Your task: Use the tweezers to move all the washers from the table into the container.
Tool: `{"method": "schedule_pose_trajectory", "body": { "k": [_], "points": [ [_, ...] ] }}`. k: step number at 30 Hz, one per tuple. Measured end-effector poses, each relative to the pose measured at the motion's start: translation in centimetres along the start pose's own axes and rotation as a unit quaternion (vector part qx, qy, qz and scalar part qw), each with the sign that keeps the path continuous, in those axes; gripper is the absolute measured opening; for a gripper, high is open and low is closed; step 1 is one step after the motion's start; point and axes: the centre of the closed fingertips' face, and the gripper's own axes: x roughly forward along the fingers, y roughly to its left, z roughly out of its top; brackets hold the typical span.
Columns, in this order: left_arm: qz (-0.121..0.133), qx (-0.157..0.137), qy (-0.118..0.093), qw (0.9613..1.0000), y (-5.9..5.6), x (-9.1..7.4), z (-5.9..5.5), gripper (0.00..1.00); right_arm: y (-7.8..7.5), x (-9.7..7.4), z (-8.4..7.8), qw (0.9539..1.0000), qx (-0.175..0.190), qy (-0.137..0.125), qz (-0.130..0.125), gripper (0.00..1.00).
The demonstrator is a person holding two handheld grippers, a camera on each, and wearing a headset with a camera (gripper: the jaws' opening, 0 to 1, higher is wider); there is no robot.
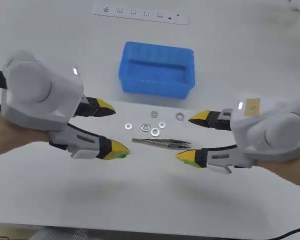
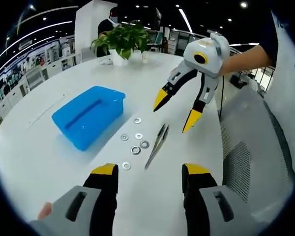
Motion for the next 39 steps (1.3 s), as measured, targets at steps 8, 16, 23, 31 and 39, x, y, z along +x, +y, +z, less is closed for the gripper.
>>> {"method": "schedule_pose_trajectory", "body": {
  "k": [8, 16, 23, 31, 39],
  "points": [
    [-0.031, 0.044, 0.034, 0.9979, -0.8, 2.3, -0.6, 0.5, 0.1, 2.4, -0.9, 0.9983, -0.02, 0.041, 0.035, 0.33],
    [-0.054, 0.052, 0.064, 0.9951, -0.6, 3.7, -1.5, 0.39, 0.8, 3.4, -1.1, 0.9944, -0.05, 0.065, 0.067, 0.25],
    [-0.06, 0.081, 0.082, 0.9915, -0.1, 4.8, -2.1, 0.32, 1.0, 3.6, -0.9, 0.9922, -0.067, 0.071, 0.078, 0.18],
    [-0.07, 0.094, 0.081, 0.9898, 0.3, 5.1, -1.7, 0.25, 1.1, 3.7, -1.1, 0.9903, -0.068, 0.083, 0.089, 0.13],
    [-0.084, 0.113, 0.072, 0.9874, -0.1, 5.8, -1.2, 0.21, 0.9, 3.8, -1.2, 0.9885, -0.075, 0.094, 0.092, 0.11]
  ]
}}
